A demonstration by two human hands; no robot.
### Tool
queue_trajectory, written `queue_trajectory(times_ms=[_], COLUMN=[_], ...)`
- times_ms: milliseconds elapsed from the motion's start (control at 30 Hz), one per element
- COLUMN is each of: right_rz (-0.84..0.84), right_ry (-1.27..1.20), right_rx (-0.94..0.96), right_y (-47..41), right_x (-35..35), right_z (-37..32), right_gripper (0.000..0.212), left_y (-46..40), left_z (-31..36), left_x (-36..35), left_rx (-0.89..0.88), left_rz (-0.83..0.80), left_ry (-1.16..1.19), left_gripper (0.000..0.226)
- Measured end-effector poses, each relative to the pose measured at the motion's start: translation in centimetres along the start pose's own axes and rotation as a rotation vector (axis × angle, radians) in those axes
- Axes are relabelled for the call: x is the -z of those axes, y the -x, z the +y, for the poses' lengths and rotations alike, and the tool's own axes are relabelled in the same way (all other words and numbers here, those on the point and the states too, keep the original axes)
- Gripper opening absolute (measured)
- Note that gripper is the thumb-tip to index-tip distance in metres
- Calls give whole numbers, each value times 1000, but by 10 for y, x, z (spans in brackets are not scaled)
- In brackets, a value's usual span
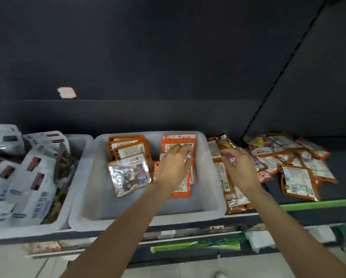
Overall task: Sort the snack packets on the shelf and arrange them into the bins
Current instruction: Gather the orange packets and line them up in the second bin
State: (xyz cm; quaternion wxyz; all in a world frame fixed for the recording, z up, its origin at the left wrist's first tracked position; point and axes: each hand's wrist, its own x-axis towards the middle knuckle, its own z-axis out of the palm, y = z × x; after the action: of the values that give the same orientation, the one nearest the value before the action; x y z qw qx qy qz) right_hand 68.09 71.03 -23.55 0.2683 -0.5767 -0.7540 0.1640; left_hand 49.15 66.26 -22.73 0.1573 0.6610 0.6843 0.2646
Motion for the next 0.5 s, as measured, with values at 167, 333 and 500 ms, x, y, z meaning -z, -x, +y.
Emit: queue_trajectory(times_ms=[167,333,500], right_rz=[-9,-66,-208], right_ry=[28,88,221], right_rx=[-57,-204,-219], right_y=[-6,-30,-67], right_x=[41,78,101], right_z=[74,168,233], right_gripper=[26,35,62], left_y=[-28,-66,-89], left_z=[79,147,166], left_x=[-47,-116,-172], left_rx=[-77,-21,126], left_rz=[-40,-194,-302], left_ry=[39,3,-44], left_gripper=[33,35,44])
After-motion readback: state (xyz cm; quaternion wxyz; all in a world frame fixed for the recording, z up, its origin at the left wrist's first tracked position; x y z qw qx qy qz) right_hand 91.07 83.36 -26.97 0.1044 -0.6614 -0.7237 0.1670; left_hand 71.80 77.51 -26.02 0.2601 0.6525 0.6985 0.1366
